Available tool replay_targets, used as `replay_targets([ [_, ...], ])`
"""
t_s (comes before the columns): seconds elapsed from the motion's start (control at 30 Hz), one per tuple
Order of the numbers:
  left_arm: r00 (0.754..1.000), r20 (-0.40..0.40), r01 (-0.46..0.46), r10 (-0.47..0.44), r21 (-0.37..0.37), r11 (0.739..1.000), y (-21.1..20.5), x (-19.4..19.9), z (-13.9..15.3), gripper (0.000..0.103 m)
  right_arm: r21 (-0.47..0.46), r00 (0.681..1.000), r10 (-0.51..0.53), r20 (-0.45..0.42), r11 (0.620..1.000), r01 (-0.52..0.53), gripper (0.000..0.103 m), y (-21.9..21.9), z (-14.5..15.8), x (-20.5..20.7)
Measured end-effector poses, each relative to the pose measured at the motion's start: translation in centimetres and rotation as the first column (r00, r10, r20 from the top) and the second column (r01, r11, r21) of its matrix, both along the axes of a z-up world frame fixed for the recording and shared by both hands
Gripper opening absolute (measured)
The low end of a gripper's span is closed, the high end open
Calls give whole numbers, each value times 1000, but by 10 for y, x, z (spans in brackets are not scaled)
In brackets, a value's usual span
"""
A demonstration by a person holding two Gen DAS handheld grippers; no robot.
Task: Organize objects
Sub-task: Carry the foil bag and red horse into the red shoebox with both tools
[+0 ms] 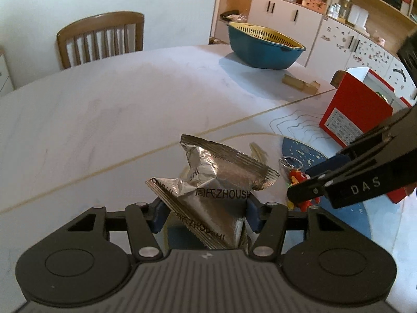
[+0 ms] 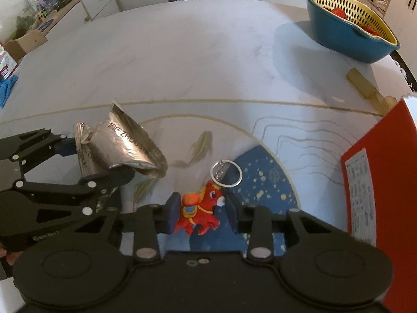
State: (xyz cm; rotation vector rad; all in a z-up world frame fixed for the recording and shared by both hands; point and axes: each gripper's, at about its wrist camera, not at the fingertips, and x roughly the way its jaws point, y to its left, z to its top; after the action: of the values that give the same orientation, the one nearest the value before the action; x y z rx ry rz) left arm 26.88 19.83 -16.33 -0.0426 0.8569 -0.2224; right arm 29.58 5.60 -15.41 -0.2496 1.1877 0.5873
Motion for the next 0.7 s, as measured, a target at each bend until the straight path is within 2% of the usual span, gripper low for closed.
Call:
replay_targets([
  [0.33, 999, -23, -28, 28, -14, 1000, -22, -29, 29, 58, 45, 1000, 15, -2, 999, -15, 35, -29, 14, -29],
  [0.7, 1000, 12, 12, -12, 26, 1000, -73, -53, 89, 58, 150, 1000, -4, 31, 989, -1, 35, -86, 66, -58],
])
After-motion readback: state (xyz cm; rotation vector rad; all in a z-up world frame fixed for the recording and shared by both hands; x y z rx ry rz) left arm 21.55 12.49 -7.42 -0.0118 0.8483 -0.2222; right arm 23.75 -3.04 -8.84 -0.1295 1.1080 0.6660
